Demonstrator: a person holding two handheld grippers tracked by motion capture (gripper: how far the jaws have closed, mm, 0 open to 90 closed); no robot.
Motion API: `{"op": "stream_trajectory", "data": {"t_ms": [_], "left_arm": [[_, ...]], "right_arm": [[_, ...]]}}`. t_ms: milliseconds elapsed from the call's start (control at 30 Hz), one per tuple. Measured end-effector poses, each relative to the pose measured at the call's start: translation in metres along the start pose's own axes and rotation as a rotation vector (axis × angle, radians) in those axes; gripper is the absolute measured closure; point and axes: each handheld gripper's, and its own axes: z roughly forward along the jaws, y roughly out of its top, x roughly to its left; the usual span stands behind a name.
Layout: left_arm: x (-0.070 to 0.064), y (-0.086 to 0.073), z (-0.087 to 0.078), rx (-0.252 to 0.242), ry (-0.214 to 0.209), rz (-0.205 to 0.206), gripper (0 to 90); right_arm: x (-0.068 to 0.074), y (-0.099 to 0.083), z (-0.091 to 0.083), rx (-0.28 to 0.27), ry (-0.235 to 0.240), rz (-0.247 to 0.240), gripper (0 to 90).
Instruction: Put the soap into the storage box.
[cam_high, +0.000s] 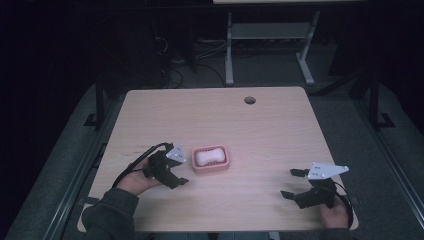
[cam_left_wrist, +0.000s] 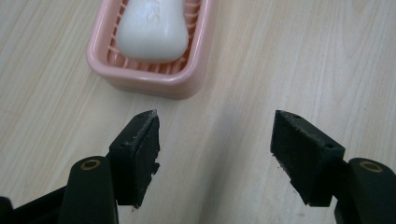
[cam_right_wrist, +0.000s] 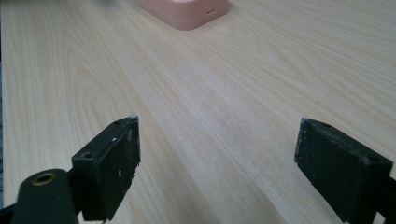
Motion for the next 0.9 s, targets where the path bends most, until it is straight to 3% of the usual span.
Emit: {"op": "stream_trajectory", "data": {"t_ms": [333,900], "left_arm": [[-0.009,-0.016,-0.002,-0.008,0.011,-0.011,31.9],[-0.025,-0.058,-0.002,-0.025,0.032,-0.078,29.9]], "right_arm": [[0.001,0.0,0.001,0.006,0.002,0.0,13.5],[0.003,0.002,0.003,0.011,0.007,-0.002,13.5]]}}
